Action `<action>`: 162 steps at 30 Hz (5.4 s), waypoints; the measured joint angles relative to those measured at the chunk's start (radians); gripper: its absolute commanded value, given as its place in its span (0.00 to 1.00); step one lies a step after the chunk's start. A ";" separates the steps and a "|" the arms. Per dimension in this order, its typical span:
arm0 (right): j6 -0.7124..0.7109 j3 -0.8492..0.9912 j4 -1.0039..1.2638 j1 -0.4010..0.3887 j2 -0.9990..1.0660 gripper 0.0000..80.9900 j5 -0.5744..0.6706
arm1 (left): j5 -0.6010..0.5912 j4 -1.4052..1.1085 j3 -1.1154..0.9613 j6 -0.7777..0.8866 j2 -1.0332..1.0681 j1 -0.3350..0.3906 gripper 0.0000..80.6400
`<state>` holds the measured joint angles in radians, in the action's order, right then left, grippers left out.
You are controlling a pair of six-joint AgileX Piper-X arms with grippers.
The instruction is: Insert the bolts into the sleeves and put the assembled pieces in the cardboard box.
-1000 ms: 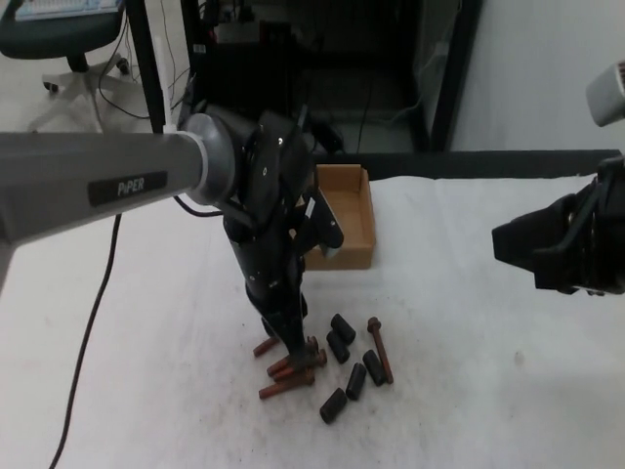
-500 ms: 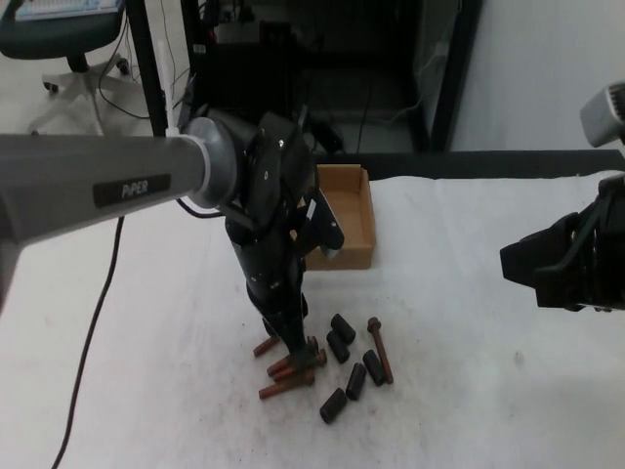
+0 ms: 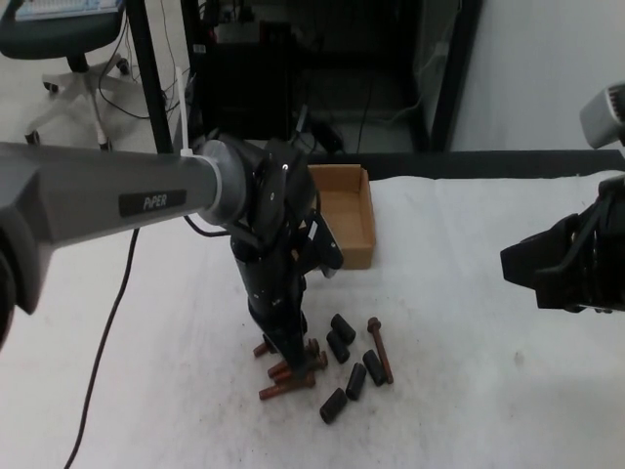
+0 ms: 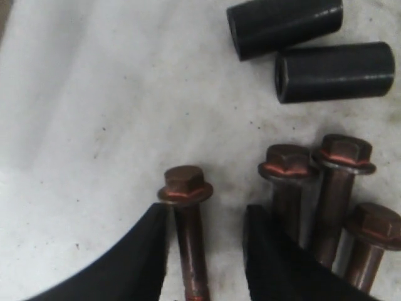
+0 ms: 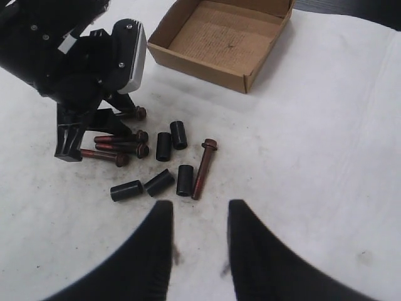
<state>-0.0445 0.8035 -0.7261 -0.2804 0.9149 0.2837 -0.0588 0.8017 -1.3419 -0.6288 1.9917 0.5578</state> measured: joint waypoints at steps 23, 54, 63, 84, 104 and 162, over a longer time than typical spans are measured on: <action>-0.008 0.000 0.001 0.000 0.000 0.25 -0.032 | -0.018 0.007 -0.021 0.003 0.026 0.001 0.00; -0.008 0.000 0.020 0.000 0.141 0.25 0.042 | -0.458 -0.354 0.688 0.679 -1.245 -0.156 0.00; 0.006 0.002 0.134 -0.118 0.194 0.25 0.045 | -0.452 -0.958 1.077 0.948 -1.480 -0.156 0.00; -0.218 0.534 -0.070 -0.235 0.905 0.50 -0.269 | -0.455 -0.980 1.108 1.008 -1.480 -0.156 0.00; -0.218 0.535 -0.023 -0.279 0.962 0.38 -0.270 | -0.515 -0.802 1.108 0.957 -1.480 -0.156 0.00; -0.367 0.546 0.051 -0.300 1.086 0.01 -0.356 | -0.518 -0.802 1.108 0.950 -1.480 -0.156 0.00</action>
<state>-0.4112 1.3492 -0.6753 -0.5806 2.0009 -0.0719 -0.5770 0.0000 -0.2336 0.3209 0.5114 0.4019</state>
